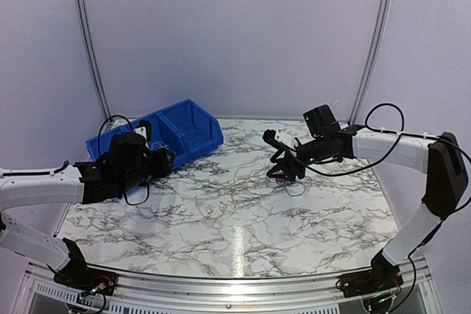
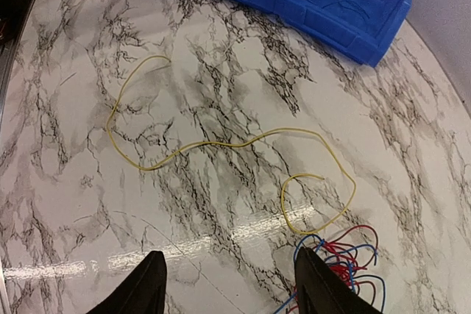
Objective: Untangle the cables
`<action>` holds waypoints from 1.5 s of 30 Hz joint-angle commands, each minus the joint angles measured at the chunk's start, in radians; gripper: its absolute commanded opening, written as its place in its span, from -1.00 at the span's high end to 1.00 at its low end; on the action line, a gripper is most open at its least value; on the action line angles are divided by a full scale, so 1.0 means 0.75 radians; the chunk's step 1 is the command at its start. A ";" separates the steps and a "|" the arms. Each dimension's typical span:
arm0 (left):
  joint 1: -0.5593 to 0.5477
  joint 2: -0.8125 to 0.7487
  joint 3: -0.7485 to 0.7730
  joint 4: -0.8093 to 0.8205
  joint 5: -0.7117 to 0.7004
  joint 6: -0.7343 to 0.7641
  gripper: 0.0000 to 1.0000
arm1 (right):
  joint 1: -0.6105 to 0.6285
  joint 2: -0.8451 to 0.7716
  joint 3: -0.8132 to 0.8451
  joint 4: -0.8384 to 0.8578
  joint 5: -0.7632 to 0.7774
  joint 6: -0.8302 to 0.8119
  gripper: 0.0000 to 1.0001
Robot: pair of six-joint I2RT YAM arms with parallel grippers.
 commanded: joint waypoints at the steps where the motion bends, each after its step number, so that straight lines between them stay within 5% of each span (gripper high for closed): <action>1: -0.131 0.052 -0.122 0.014 -0.061 -0.402 0.07 | -0.001 0.021 -0.021 0.054 -0.002 -0.009 -0.19; 9: -0.291 0.243 -0.118 -0.048 -0.165 -0.761 0.04 | -0.001 -0.019 -0.084 0.072 -0.016 -0.024 -0.18; 26: -0.287 0.699 0.101 0.046 -0.065 -0.858 0.09 | 0.003 -0.084 -0.128 0.067 -0.032 -0.060 -0.18; 32: -0.278 0.784 0.138 0.047 -0.093 -0.920 0.40 | 0.003 -0.072 -0.130 0.062 -0.045 -0.063 -0.17; 38: -0.281 0.747 0.193 0.050 -0.207 -0.763 1.00 | 0.009 -0.061 -0.124 0.053 -0.062 -0.062 -0.17; 45: -0.298 0.417 0.119 -0.011 -0.300 -0.550 1.00 | 0.019 -0.013 -0.059 0.123 0.157 0.046 -0.17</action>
